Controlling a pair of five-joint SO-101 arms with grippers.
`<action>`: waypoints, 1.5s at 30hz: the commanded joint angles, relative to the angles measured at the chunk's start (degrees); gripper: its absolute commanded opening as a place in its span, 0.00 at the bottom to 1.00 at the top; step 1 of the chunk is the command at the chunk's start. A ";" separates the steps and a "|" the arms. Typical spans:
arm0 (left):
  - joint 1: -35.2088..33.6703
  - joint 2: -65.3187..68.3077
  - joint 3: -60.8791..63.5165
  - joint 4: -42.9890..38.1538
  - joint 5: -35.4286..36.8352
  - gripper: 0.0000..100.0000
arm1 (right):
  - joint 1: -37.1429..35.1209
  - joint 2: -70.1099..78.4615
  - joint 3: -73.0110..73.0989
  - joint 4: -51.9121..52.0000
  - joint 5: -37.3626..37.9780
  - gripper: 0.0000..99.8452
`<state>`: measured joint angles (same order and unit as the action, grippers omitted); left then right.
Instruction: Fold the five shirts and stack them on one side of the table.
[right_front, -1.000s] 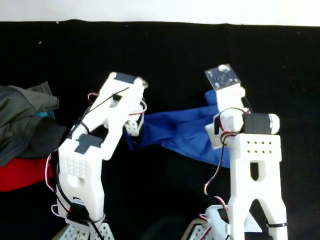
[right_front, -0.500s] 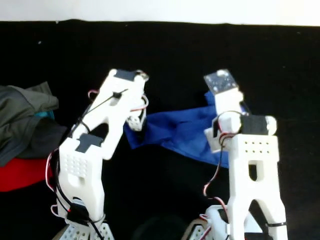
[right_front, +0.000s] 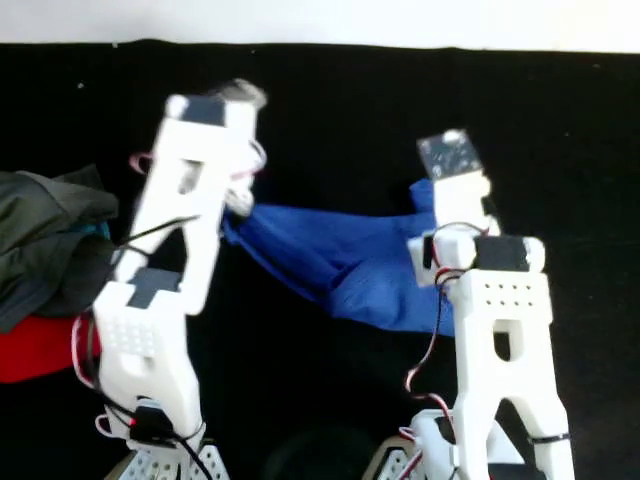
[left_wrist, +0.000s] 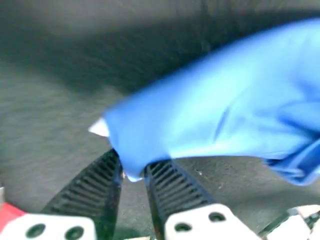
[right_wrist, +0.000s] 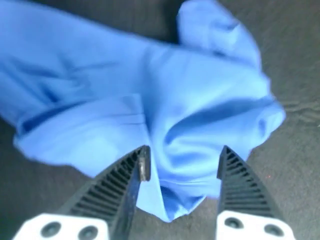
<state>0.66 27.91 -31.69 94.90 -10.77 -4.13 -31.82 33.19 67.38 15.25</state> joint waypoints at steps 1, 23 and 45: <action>-2.95 -4.62 -8.22 4.66 0.62 0.01 | -1.98 7.16 -7.34 -0.75 -2.20 0.22; -11.21 -4.53 -8.48 -0.18 0.53 0.01 | -21.05 26.68 -19.12 26.86 10.02 0.22; -17.54 6.64 -8.84 -0.44 0.35 0.01 | -40.57 31.43 -2.59 1.98 -2.64 0.33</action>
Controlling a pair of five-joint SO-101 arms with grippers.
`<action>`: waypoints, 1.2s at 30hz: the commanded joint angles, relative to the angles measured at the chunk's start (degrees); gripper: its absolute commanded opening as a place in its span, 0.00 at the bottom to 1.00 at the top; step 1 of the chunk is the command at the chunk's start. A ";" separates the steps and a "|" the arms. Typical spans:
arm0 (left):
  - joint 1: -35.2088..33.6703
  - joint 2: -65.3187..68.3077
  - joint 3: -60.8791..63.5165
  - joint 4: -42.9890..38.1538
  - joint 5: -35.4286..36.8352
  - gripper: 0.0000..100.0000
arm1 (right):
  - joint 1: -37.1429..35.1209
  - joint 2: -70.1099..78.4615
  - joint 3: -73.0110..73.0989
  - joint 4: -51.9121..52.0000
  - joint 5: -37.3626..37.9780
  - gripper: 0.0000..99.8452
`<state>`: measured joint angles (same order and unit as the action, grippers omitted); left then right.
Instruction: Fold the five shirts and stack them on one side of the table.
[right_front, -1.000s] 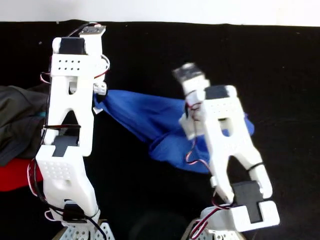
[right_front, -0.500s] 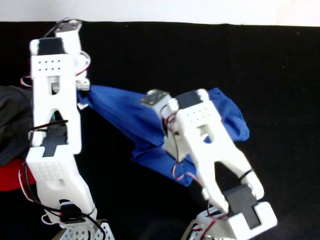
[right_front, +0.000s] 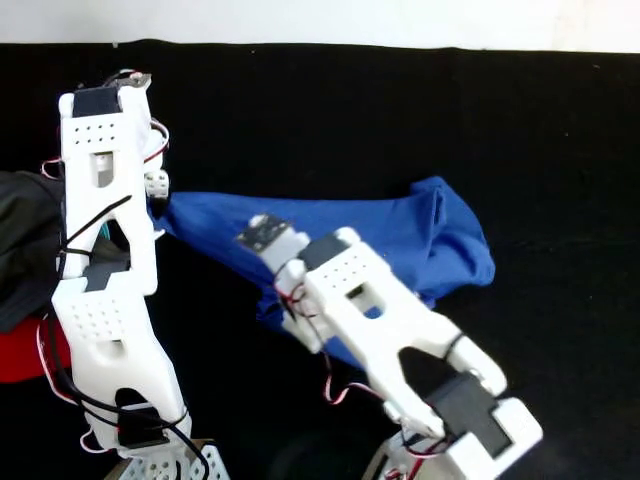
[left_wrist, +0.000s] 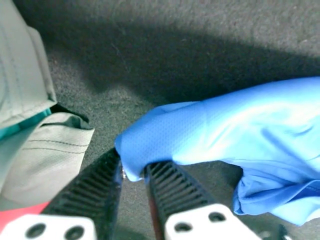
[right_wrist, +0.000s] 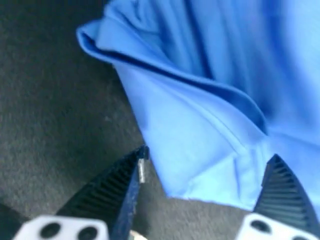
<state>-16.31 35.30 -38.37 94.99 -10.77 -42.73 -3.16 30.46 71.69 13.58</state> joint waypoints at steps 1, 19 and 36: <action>-0.57 -0.75 -2.15 -0.53 0.35 0.01 | -1.98 4.44 -0.48 -2.77 -0.97 0.30; -0.57 -0.66 -2.07 -0.18 0.35 0.01 | 9.19 -4.18 -9.36 2.86 -0.97 0.10; -0.40 -0.40 -2.07 -0.18 0.35 0.01 | 3.65 13.05 -15.34 0.31 -0.70 0.13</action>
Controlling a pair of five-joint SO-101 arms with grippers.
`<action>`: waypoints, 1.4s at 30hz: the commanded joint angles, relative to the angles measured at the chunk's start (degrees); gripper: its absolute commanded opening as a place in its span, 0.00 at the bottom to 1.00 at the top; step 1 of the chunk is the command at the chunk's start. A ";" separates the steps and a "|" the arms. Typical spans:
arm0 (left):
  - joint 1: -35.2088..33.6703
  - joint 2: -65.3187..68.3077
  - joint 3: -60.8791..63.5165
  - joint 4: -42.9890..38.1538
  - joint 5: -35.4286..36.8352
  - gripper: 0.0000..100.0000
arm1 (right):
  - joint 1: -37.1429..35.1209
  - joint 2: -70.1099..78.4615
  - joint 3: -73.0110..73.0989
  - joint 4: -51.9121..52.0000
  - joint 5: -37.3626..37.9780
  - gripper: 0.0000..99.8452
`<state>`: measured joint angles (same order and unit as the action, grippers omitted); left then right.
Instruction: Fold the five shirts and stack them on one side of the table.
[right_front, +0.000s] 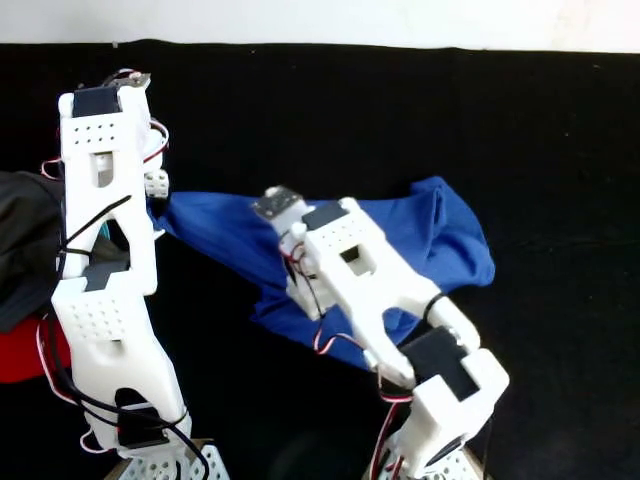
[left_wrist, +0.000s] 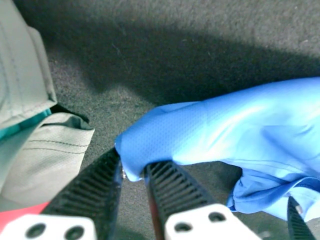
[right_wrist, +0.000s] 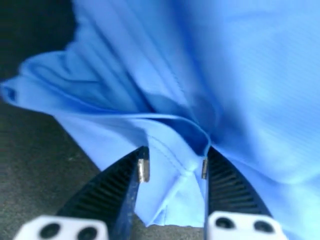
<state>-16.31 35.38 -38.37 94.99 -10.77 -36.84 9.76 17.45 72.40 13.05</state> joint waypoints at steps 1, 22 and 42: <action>-0.40 -0.48 -2.07 -0.18 0.35 0.01 | -2.59 0.22 -2.15 -0.57 -0.18 0.09; 1.89 -8.66 2.95 6.24 0.70 0.01 | 27.12 -40.40 -5.58 1.54 9.85 0.01; 9.89 -23.25 0.92 5.89 9.76 0.01 | 34.68 -41.10 -37.49 11.65 10.11 0.01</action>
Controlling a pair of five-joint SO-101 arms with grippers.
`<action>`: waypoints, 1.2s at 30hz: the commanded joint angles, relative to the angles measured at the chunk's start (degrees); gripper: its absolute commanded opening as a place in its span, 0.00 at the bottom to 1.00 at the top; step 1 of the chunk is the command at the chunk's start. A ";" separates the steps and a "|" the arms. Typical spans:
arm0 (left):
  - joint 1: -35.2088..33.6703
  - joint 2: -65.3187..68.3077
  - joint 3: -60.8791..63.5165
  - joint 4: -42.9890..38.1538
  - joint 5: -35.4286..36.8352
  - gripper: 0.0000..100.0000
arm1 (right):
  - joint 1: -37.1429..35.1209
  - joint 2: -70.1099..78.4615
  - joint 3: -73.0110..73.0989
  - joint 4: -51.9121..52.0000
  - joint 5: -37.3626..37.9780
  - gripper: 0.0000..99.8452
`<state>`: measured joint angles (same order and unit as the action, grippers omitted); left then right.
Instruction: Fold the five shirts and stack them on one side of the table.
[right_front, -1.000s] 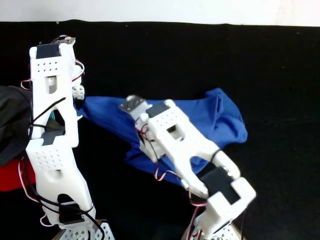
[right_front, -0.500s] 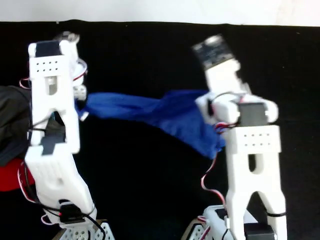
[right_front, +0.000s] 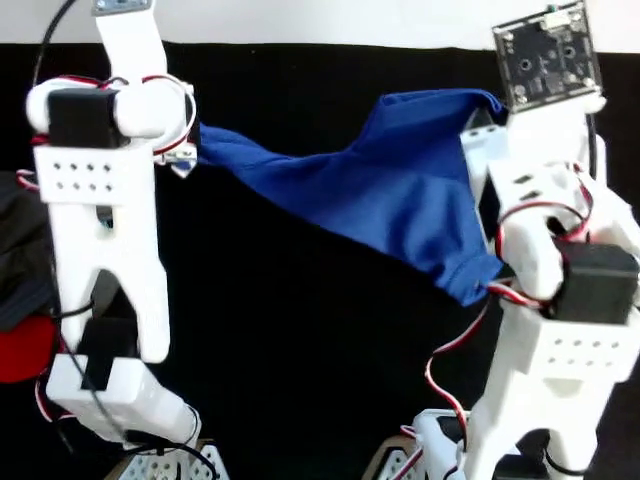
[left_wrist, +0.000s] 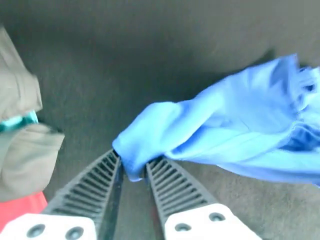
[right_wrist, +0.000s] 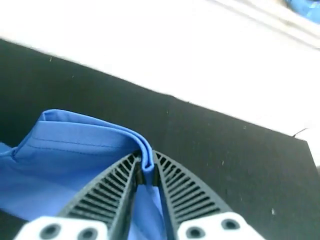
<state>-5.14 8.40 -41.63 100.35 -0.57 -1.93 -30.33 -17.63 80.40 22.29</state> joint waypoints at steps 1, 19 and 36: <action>-1.71 5.76 6.46 0.62 -1.76 0.02 | -0.66 -1.10 -1.54 5.23 0.97 0.01; -5.49 2.95 16.22 0.62 -17.67 0.22 | -6.99 -32.40 41.89 9.89 12.04 0.01; 29.41 9.54 24.31 -12.31 -21.36 0.22 | 11.03 -28.79 41.27 -5.67 14.59 0.01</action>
<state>22.90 16.31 -17.10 92.18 -21.58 9.85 -59.52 24.13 73.89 38.37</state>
